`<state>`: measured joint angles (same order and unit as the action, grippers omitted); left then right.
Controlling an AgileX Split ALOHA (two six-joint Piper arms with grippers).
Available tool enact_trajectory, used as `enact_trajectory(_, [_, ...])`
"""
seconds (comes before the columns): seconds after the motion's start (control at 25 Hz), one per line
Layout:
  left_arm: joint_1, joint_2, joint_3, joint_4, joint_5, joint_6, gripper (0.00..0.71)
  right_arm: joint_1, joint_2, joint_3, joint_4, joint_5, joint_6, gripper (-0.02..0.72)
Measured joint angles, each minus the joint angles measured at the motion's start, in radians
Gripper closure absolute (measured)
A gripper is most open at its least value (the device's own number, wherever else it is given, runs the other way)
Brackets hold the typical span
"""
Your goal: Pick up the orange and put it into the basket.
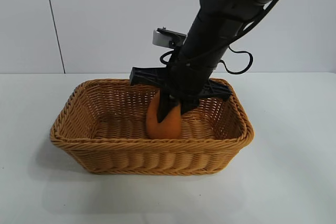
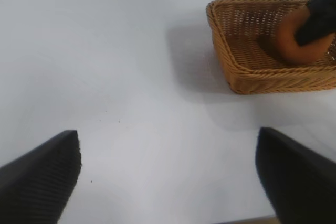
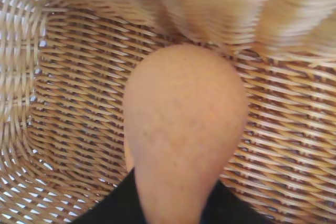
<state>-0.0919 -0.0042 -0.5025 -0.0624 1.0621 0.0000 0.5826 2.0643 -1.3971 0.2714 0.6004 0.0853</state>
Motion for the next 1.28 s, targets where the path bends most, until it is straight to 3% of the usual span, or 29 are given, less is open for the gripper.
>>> enact_trajectory(0.16, [0.000, 0.000, 0.000, 0.000, 0.000, 0.000, 0.066, 0.000, -0.031, -0.001, -0.003, 0.005, 0.000, 0.195])
enact_trajectory(0.28, [0.000, 0.000, 0.000, 0.000, 0.000, 0.000, 0.066, 0.000, -0.066, -0.002, -0.009, 0.036, 0.000, 0.115])
enact_trajectory(0.4, [0.000, 0.000, 0.000, 0.000, 0.000, 0.000, 0.066, 0.000, -0.106, -0.012, -0.012, 0.112, 0.008, 0.097])
enact_trajectory(0.6, [0.000, 0.000, 0.000, 0.000, 0.000, 0.000, 0.066, 0.000, -0.131, -0.130, -0.058, 0.335, 0.023, 0.093])
enact_trajectory(0.72, [0.000, 0.000, 0.000, 0.000, 0.000, 0.000, 0.066, 0.000, -0.133, -0.226, -0.134, 0.456, 0.040, 0.093])
enact_trajectory(0.88, [0.000, 0.000, 0.000, 0.001, 0.000, 0.000, 0.066, -0.001, -0.135, -0.329, -0.290, 0.568, 0.113, 0.093])
enact_trajectory(0.96, [0.000, 0.000, 0.000, 0.001, 0.000, 0.000, 0.066, -0.012, -0.136, -0.354, -0.326, 0.598, 0.126, 0.093])
enact_trajectory(1.08, [0.000, 0.000, 0.000, 0.002, 0.000, 0.000, 0.066, -0.060, -0.137, -0.359, -0.333, 0.606, 0.130, 0.093])
enact_trajectory(1.28, [0.000, 0.000, 0.000, 0.002, 0.000, 0.000, 0.066, -0.220, -0.137, -0.359, -0.340, 0.610, 0.105, 0.093])
